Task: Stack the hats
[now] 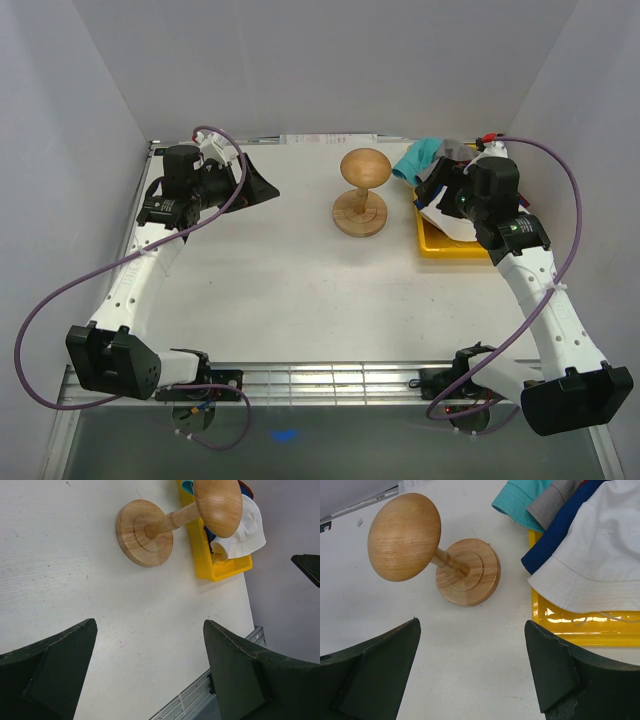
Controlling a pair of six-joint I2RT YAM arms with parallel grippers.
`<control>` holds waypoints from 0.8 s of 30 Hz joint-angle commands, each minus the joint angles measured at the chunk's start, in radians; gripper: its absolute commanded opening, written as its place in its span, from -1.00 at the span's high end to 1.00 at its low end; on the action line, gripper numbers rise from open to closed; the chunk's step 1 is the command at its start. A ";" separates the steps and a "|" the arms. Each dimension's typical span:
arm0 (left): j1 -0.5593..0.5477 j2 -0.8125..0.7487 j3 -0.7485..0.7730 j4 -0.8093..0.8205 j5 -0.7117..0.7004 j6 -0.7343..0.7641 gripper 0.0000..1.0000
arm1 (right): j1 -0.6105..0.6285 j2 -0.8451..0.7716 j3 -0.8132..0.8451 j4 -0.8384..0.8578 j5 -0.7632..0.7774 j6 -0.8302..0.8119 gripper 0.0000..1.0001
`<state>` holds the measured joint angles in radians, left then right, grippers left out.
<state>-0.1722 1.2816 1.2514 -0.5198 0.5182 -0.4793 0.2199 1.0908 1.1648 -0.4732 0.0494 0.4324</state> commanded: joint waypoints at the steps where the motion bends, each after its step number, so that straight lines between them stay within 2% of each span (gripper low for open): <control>1: 0.000 -0.021 0.025 0.004 0.025 0.005 -0.95 | -0.002 -0.014 0.042 -0.008 0.010 -0.026 -0.79; 13: -0.001 -0.021 0.034 0.000 0.036 0.004 -0.95 | -0.013 0.047 0.095 -0.087 0.033 -0.049 -0.79; 17: 0.000 -0.021 0.029 0.001 0.042 -0.004 -0.95 | -0.068 0.160 0.185 -0.154 0.044 -0.066 -0.80; 20: 0.000 -0.025 0.025 0.003 0.057 -0.018 -0.95 | -0.125 0.237 0.234 -0.202 0.037 -0.066 -0.88; 24: 0.000 -0.044 0.005 0.004 0.072 -0.025 -0.95 | -0.142 0.279 0.193 -0.180 0.096 -0.060 -0.92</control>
<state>-0.1726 1.2808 1.2518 -0.5232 0.5583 -0.4965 0.0845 1.3586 1.3594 -0.6346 0.0948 0.3843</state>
